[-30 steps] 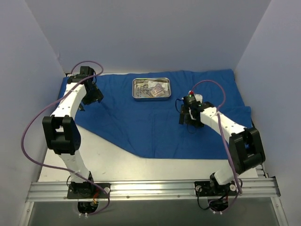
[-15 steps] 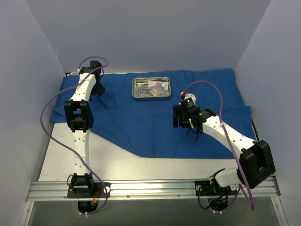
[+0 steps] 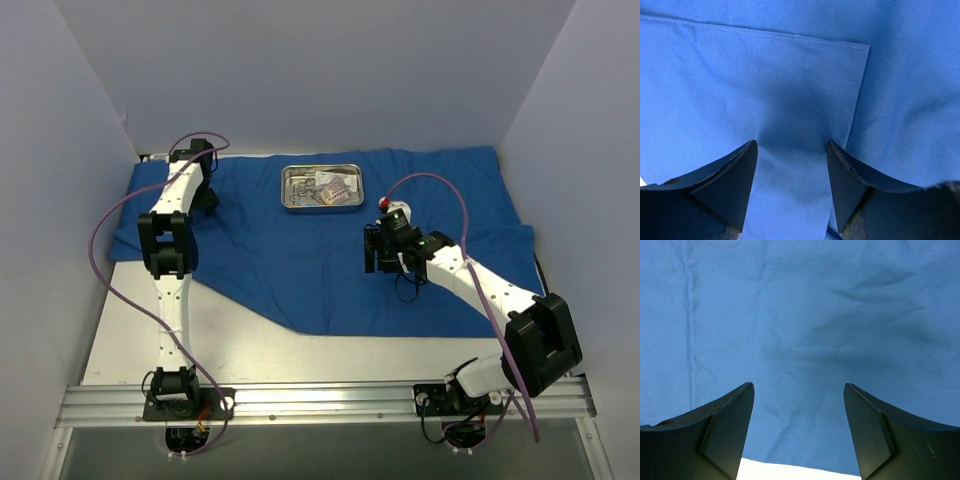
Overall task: Open and lay out the surgical kit
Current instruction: Smooth out the surgical kit at the center of the board.
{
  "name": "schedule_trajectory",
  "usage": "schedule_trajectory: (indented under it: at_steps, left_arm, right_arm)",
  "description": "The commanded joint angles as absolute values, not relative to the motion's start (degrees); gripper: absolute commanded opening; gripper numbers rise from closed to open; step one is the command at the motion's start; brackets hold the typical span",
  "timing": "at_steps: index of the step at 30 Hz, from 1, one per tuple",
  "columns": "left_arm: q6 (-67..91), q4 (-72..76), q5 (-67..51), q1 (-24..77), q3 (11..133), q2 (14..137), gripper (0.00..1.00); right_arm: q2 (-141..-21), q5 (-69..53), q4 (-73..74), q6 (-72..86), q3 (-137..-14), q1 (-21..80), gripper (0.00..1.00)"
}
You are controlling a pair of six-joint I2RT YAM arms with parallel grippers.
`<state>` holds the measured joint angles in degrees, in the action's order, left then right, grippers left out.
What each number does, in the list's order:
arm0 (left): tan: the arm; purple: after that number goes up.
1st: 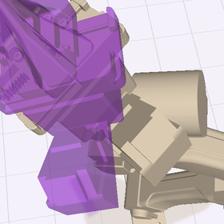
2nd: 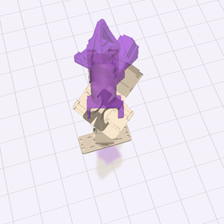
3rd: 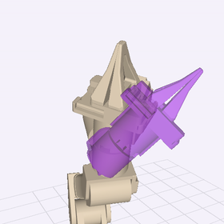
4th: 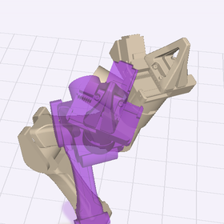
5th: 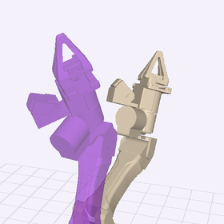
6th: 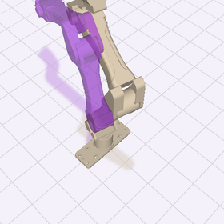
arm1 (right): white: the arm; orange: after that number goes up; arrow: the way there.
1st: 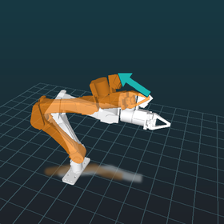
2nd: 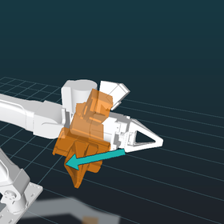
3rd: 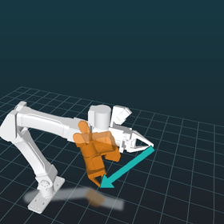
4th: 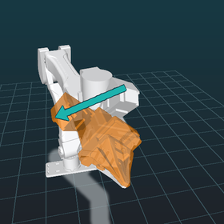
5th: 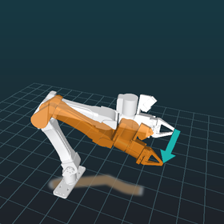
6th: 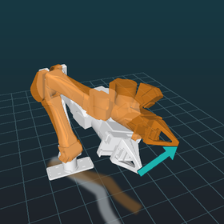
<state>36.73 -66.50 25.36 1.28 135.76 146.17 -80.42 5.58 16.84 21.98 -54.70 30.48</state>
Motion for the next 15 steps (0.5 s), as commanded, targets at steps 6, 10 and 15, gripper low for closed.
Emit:
schedule_trajectory:
  at_steps: [6, 10, 15]
  left_arm:
    - [35.2, -64.9, 24.5, 1.3, 137.1, 145.6, 0.75]
    - [36.6, -60.2, 24.5, 1.6, 133.2, 141.7, 0.76]
    - [37.7, -57.4, 25.1, 1.7, 132.4, 140.0, 0.76]
  right_arm:
    - [-81.0, 4.8, 16.2, 21.7, -53.7, 31.1, 0.68]
    - [-81.2, 5.0, 16.3, 22.0, -53.6, 31.3, 0.68]
    - [-81.2, 5.4, 16.7, 22.4, -53.6, 31.5, 0.67]
